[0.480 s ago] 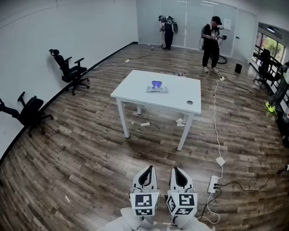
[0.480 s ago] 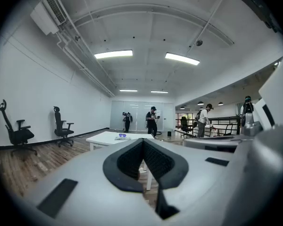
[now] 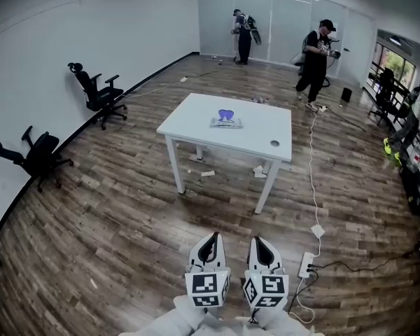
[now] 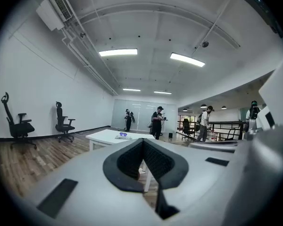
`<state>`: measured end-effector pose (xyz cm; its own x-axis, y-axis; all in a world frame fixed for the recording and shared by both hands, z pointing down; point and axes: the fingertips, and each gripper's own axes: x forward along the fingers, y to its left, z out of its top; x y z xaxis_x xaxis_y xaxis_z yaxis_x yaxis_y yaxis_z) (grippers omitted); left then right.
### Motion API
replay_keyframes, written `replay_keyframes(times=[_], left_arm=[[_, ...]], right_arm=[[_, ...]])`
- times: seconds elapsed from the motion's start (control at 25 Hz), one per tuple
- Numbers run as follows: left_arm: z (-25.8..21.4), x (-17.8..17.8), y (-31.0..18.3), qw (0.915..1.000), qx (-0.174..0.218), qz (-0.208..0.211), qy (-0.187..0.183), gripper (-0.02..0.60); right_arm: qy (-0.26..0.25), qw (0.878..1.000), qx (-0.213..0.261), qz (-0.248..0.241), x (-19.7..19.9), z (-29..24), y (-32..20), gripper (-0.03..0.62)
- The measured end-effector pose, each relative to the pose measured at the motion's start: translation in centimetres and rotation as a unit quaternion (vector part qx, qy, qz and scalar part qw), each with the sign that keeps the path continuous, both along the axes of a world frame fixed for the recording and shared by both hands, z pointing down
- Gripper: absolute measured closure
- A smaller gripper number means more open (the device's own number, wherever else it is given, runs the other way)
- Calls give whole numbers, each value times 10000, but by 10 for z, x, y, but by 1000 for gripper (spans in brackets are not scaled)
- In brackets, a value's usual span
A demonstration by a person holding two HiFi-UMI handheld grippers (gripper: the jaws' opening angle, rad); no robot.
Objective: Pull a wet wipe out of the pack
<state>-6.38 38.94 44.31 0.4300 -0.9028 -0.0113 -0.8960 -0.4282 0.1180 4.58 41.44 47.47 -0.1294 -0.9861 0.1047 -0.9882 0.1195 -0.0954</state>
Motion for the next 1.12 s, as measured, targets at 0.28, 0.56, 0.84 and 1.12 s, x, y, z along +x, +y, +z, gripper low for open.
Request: replay_keyframes(times=[0.28, 0.56, 0.84, 1.12], left_arm=[[4, 9, -29, 10000, -5, 57, -70, 581], [6, 15, -68, 9998, -44, 129, -112, 581], [-5, 18, -125, 9997, 13, 214, -123, 581], [-3, 24, -172, 9990, -39, 396, -186, 581]], right_arm=[[9, 10000, -33, 11, 5, 5, -29, 585], [-53, 9999, -71, 71, 11, 7, -71, 585], [-48, 10000, 43, 28, 5, -7, -133, 585], [-54, 9999, 155, 33, 0, -16, -190, 585]])
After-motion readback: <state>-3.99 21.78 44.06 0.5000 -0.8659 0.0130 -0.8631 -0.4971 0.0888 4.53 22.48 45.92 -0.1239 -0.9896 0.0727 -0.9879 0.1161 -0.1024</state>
